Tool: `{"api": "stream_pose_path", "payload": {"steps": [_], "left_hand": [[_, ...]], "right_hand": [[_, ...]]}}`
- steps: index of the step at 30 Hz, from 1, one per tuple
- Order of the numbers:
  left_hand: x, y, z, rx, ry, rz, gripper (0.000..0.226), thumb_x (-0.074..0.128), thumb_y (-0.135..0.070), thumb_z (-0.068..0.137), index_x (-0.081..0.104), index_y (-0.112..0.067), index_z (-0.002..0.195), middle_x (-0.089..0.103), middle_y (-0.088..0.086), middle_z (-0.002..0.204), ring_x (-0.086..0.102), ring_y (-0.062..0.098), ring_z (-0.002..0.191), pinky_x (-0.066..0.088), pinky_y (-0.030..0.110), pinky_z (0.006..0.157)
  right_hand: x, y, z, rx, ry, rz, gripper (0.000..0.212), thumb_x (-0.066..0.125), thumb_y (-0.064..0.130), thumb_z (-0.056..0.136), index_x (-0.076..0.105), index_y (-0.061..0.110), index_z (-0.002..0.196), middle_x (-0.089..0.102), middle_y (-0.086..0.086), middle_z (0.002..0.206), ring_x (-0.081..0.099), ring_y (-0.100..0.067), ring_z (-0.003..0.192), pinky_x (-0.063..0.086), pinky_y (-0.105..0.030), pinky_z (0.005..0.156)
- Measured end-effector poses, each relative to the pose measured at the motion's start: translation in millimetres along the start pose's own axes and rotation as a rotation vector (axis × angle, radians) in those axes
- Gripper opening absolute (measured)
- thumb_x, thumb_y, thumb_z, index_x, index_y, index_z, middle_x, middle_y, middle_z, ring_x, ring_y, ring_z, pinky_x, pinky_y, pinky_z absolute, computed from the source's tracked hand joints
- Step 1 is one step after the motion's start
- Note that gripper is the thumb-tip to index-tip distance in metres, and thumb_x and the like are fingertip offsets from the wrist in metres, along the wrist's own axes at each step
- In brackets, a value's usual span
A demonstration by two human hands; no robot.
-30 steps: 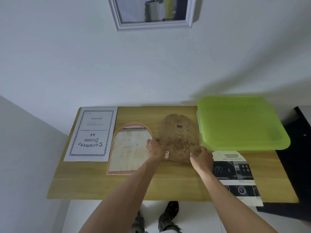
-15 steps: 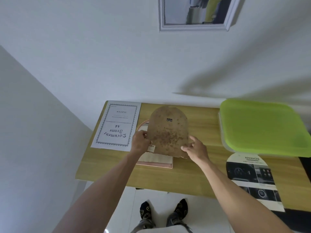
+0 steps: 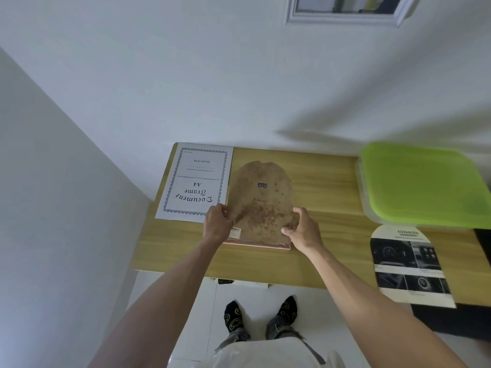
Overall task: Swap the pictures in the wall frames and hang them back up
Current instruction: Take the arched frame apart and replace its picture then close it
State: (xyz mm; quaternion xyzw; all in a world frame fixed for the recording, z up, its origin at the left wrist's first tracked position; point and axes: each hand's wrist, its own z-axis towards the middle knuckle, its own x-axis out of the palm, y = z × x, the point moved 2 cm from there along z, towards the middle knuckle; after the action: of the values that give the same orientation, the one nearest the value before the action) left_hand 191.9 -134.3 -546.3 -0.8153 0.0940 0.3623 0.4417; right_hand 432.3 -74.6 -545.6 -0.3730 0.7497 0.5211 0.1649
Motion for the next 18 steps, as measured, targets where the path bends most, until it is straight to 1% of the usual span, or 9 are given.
{"api": "stream_pose_path", "payload": {"steps": [5,8,10,12,13,14,16,17,18], "left_hand": [[2,9,2,0.002,0.033,0.026,0.037,0.070,-0.007,0.078,0.067,-0.005,0.115,0.067,0.011,0.104,0.062,0.026,0.097,0.050,0.035,0.081],[1,10,3,0.002,0.042,0.017,0.024,0.070,-0.001,0.076,0.075,-0.005,0.098,0.069,0.010,0.088,0.063,0.025,0.082,0.051,0.032,0.069],[-1,10,4,-0.015,0.067,0.044,0.012,0.071,0.002,0.074,0.077,-0.006,0.081,0.065,0.007,0.073,0.059,0.023,0.069,0.045,0.027,0.056],[-1,11,5,-0.035,0.080,0.060,0.008,0.070,0.002,0.071,0.073,-0.004,0.068,0.057,0.006,0.064,0.053,0.022,0.063,0.039,0.028,0.051],[-1,11,5,-0.041,0.085,0.062,0.007,0.071,0.002,0.071,0.073,-0.004,0.069,0.058,0.007,0.066,0.053,0.022,0.065,0.040,0.030,0.053],[-1,11,5,-0.041,0.090,0.060,0.008,0.072,0.002,0.072,0.075,-0.005,0.076,0.064,0.009,0.074,0.056,0.022,0.069,0.042,0.030,0.056],[-1,10,6,-0.056,0.096,0.048,0.026,0.075,0.000,0.075,0.076,-0.005,0.101,0.071,0.009,0.100,0.063,0.023,0.085,0.042,0.027,0.065],[-2,9,7,-0.062,0.103,0.048,0.032,0.076,-0.001,0.076,0.074,-0.005,0.108,0.071,0.008,0.108,0.064,0.024,0.093,0.042,0.026,0.068],[-1,9,8,-0.060,0.108,0.055,0.034,0.077,-0.002,0.076,0.073,-0.005,0.110,0.071,0.009,0.112,0.065,0.025,0.097,0.042,0.025,0.069]], "right_hand": [[7,-1,-5,0.058,0.006,-0.044,0.066,0.076,0.016,0.085,0.042,0.023,0.141,0.062,-0.006,0.108,0.060,-0.018,0.088,0.045,-0.027,0.072],[7,2,-5,0.111,0.020,-0.069,0.067,0.077,0.015,0.084,0.043,0.021,0.140,0.063,-0.007,0.111,0.061,-0.019,0.087,0.044,-0.025,0.067],[9,3,-6,0.140,0.022,-0.077,0.067,0.079,0.014,0.082,0.045,0.018,0.140,0.065,-0.009,0.114,0.062,-0.019,0.088,0.044,-0.026,0.071],[11,3,-7,0.161,0.004,-0.080,0.066,0.080,0.013,0.081,0.048,0.013,0.139,0.065,-0.009,0.113,0.062,-0.019,0.091,0.046,-0.028,0.077],[11,4,-8,0.170,-0.001,-0.081,0.066,0.080,0.013,0.081,0.050,0.011,0.139,0.066,-0.009,0.114,0.063,-0.021,0.094,0.047,-0.029,0.081],[12,5,-9,0.177,-0.003,-0.098,0.067,0.081,0.012,0.080,0.051,0.007,0.140,0.067,-0.011,0.117,0.064,-0.023,0.099,0.049,-0.030,0.085],[13,8,-9,0.181,0.009,-0.152,0.063,0.080,0.010,0.081,0.054,0.002,0.137,0.067,-0.016,0.120,0.066,-0.029,0.105,0.050,-0.030,0.088],[13,12,-10,0.177,0.008,-0.181,0.052,0.079,0.009,0.082,0.060,0.002,0.130,0.069,-0.015,0.114,0.067,-0.029,0.099,0.050,-0.030,0.083],[13,12,-8,0.180,0.003,-0.234,0.030,0.079,0.008,0.082,0.068,0.006,0.110,0.070,-0.012,0.101,0.066,-0.028,0.088,0.051,-0.028,0.075]]}}
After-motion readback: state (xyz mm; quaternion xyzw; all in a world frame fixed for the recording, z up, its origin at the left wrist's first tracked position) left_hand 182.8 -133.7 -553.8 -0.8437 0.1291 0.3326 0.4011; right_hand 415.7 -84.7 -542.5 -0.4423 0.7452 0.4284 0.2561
